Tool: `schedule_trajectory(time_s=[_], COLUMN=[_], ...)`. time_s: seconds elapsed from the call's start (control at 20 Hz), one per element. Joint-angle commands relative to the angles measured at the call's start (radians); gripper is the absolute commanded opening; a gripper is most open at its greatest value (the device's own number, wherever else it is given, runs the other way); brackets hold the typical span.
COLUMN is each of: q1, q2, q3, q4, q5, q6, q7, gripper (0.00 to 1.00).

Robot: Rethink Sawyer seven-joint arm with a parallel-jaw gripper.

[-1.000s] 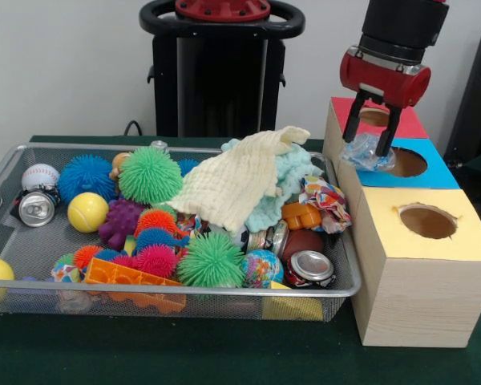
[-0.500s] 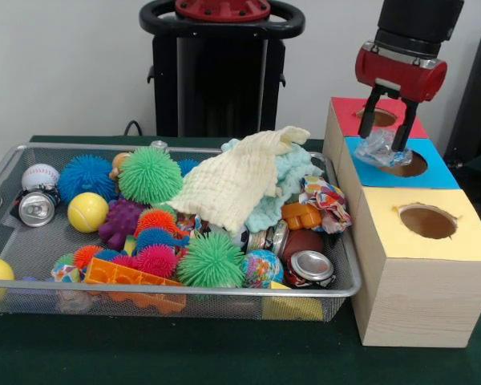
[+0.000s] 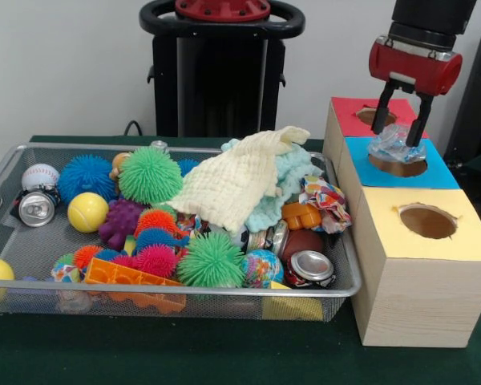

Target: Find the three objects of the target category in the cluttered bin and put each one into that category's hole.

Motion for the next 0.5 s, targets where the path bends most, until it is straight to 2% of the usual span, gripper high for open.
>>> schedule_trajectory(time_s=[0.05,0.4,0.45,0.5], q1=[-0.033,-0.041,-0.044,-0.046], q2=[0.044,0.042,0.041,0.041], q3=[0.033,0.042,0.046,0.047], q4=[-0.03,-0.027,-0.026,-0.028], q5=[0.04,0.034,0.033,0.031], q6=[0.021,0.008,0.004,0.013], q7=[0.205,0.187,0.182,0.178], gripper=[0.0,0.0,1.0,1.0])
